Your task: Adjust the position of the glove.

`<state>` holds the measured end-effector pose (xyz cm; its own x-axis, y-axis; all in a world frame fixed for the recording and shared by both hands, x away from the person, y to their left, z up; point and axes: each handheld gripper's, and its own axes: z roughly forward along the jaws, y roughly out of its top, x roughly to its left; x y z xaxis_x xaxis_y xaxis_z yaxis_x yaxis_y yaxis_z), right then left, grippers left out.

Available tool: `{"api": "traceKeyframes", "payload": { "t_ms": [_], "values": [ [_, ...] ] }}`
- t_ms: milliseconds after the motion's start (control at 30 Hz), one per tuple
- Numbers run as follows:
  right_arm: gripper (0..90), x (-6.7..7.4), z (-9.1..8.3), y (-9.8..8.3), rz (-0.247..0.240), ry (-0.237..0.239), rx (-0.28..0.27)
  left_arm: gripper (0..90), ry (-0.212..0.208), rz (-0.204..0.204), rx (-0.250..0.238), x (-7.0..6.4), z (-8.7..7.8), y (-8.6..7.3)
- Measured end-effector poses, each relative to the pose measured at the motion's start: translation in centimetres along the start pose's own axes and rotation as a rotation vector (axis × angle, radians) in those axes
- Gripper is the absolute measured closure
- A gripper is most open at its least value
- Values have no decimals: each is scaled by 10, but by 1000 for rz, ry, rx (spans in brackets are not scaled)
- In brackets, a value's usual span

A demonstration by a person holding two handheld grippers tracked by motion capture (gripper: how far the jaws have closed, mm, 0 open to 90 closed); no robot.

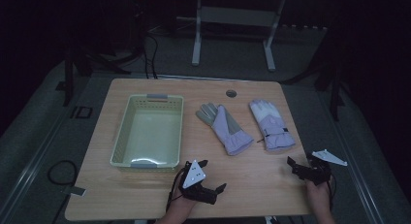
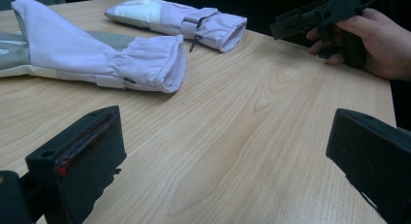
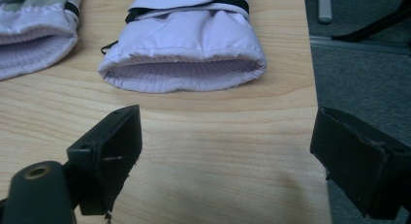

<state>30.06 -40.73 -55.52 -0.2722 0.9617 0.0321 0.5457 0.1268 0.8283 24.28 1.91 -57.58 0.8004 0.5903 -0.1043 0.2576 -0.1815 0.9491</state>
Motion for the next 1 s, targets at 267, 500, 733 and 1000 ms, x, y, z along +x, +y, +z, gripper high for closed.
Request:
{"api": "traceKeyframes", "payload": {
  "t_ms": [267,500,733,1000],
  "values": [
    [113,3,2,0,-39,65,41,5,7,4,0,-1,-1,0],
    [106,11,-2,6,-67,36,43,5,5,10,0,-1,-1,0],
    [173,9,-7,16,-17,175,67,5,6,11,0,-1,-1,0],
    [110,18,-10,33,-70,193,64,5,3,12,2,-1,-1,0]
  ]
}}
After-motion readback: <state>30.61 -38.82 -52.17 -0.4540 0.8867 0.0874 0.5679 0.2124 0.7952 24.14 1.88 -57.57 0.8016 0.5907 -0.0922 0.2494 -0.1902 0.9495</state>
